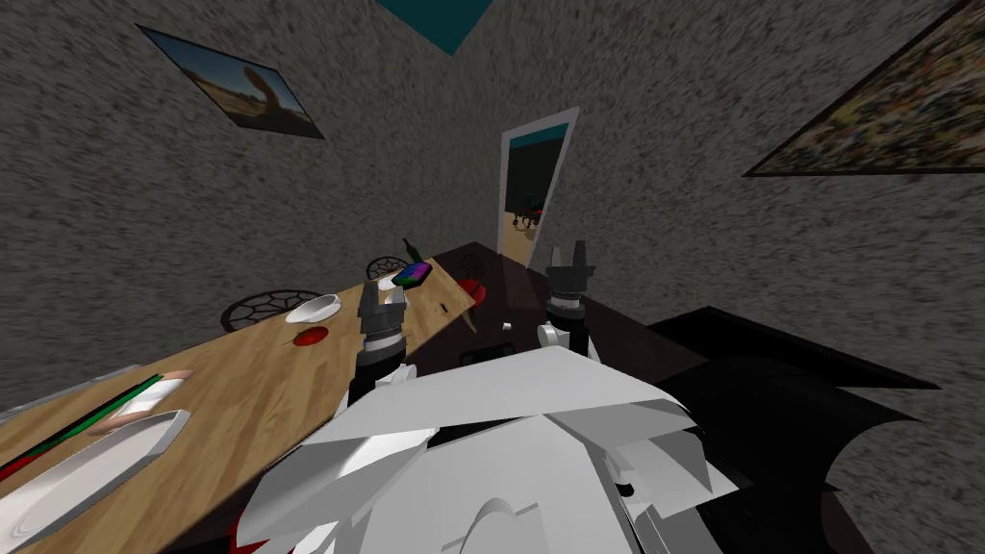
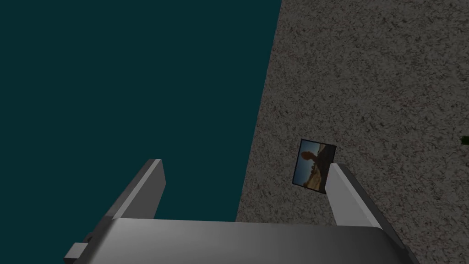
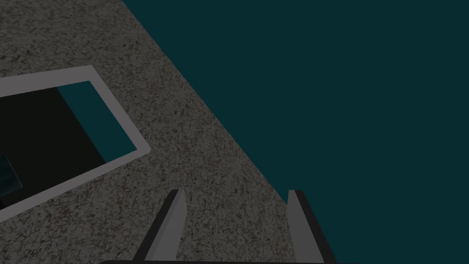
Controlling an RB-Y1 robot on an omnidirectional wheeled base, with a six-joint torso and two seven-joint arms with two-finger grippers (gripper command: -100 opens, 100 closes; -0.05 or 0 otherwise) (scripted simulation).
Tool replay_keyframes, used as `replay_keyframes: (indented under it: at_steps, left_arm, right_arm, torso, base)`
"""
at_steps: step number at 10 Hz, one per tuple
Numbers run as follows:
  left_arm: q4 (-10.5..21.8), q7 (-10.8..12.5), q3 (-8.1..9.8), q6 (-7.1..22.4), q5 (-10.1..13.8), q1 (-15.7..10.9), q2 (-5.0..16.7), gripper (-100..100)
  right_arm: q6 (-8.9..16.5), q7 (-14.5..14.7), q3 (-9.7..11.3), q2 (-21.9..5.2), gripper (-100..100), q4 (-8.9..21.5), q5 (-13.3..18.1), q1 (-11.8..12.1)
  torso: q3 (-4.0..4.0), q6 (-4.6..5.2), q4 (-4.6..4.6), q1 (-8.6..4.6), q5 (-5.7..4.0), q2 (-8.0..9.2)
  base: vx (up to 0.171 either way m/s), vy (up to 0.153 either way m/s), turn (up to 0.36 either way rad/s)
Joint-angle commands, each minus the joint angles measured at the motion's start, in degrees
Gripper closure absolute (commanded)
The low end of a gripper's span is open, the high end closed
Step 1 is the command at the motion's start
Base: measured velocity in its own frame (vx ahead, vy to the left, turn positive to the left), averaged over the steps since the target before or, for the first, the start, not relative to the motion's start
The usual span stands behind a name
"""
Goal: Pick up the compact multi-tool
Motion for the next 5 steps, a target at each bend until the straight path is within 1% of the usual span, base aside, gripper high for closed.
replay_keyframes:
  at_steps: [1, 2, 3, 4, 5]
  left_arm:
    - [2.1, -2.3, 0.91, -0.3, 2.9, 2.9, 1.4, -100]
    - [2.1, -2.3, 0.91, -0.3, 3.1, 3.0, 1.4, -100]
    - [3.6, -4.0, 1.17, -0.4, 5.0, 4.8, 1.9, -100]
    - [3.6, -4.0, 1.17, -0.4, 5.0, 4.8, 1.9, -100]
    - [5.2, -5.7, 1.42, -0.5, 6.9, 6.8, 2.3, -100]
  right_arm:
    - [0.0, 0.0, 0.0, 0.0, 0, 0.0, 0.0, 0.0]
    - [0.0, 0.0, 0.0, 0.0, 0, 0.0, 0.0, 0.0]
    - [0.0, 0.0, 0.0, 0.0, 0, 0.0, 0.0, 0.0]
    - [0.0, 0.0, 0.0, 0.0, 0, 0.0, 0.0, 0.0]
    - [0.0, 0.0, 0.0, 0.0, 0, 0.0, 0.0, 0.0]
  torso:
    - [0.00, 0.00, 0.00, 0.00, 0.00, 0.00]
    - [-0.03, -0.01, -0.01, -0.02, -0.01, -0.05]
    - [-0.08, -0.02, -0.02, 0.04, 0.00, -0.14]
    - [-0.10, 0.00, -0.04, 0.06, 0.01, -0.16]
    - [-0.12, -0.02, -0.04, 0.10, 0.02, -0.20]
  base:
    - [-0.042, -0.063, -0.234]
    - [-0.025, -0.040, -0.046]
    - [-0.024, -0.042, -0.138]
    - [-0.015, -0.028, -0.080]
    - [-0.010, -0.034, -0.173]
